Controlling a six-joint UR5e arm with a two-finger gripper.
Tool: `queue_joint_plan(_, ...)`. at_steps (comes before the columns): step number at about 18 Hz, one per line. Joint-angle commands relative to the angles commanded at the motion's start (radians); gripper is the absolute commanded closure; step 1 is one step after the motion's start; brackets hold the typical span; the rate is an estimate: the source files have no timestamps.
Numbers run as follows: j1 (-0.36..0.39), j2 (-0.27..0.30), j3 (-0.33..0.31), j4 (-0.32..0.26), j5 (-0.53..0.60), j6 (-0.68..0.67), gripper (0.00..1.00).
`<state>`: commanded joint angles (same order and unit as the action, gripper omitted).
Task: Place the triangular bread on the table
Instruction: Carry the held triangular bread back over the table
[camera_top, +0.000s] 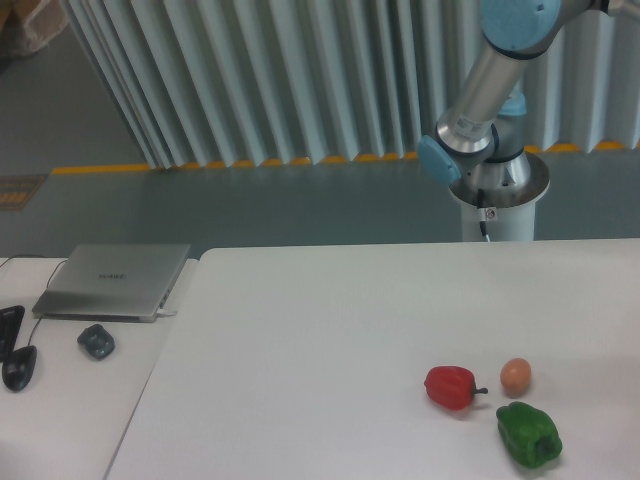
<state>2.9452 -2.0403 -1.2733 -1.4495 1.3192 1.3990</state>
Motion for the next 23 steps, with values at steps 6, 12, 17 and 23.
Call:
queue_joint_plan(6, -0.037, 0.048, 0.006, -0.133, -0.067, 0.0, 0.7)
queue_joint_plan(12, -0.162, 0.078, 0.003, -0.21, -0.077, -0.014, 0.7)
queue_joint_plan(17, -0.259, 0.118, -0.054, -0.203, -0.039, -0.011, 0.7)
queue_joint_plan(23, -0.383, 0.129, -0.156, -0.134, 0.225, 0.086, 0.69)
